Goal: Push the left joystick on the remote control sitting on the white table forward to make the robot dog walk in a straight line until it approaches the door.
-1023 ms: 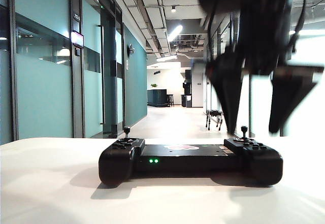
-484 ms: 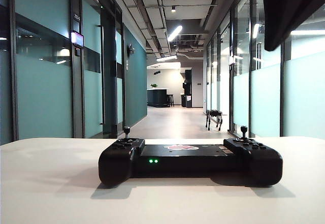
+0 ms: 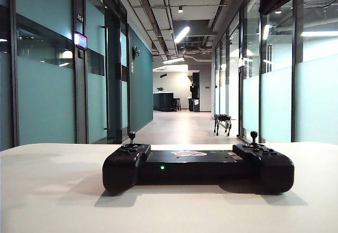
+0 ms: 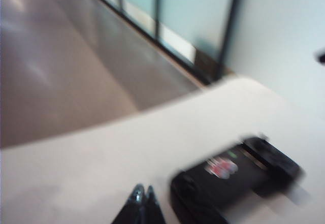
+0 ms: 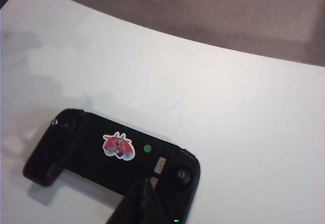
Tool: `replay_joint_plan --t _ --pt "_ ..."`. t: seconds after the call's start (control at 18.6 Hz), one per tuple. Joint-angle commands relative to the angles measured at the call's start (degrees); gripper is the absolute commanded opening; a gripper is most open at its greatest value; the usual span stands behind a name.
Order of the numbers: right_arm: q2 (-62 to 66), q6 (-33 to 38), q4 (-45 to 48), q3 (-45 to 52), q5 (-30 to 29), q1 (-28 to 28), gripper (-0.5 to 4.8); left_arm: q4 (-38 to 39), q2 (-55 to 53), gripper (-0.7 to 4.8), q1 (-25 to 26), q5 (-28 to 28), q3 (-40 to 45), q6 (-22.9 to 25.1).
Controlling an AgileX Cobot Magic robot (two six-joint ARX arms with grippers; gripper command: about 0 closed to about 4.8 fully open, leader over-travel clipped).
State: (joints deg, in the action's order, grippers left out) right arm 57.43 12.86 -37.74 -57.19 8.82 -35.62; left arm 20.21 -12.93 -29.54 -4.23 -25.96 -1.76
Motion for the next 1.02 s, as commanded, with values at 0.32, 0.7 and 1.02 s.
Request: replay_joint_plan --t 0.32,0.7,1.02 --pt "1.2 6.8 11.0 -0.1 0.2 0.0 0.15 -12.0 6.4 -0.05 0.0 0.4 10.9 2.3" --pt "1.2 6.8 11.0 -0.1 0.3 0.0 0.15 -21.4 6.9 -0.06 0.2 3.1 16.6 1.9" --pt "1.2 6.8 11.0 -0.1 0.3 0.0 0.15 -19.4 9.0 -0.05 13.2 1.3 17.8 2.6"
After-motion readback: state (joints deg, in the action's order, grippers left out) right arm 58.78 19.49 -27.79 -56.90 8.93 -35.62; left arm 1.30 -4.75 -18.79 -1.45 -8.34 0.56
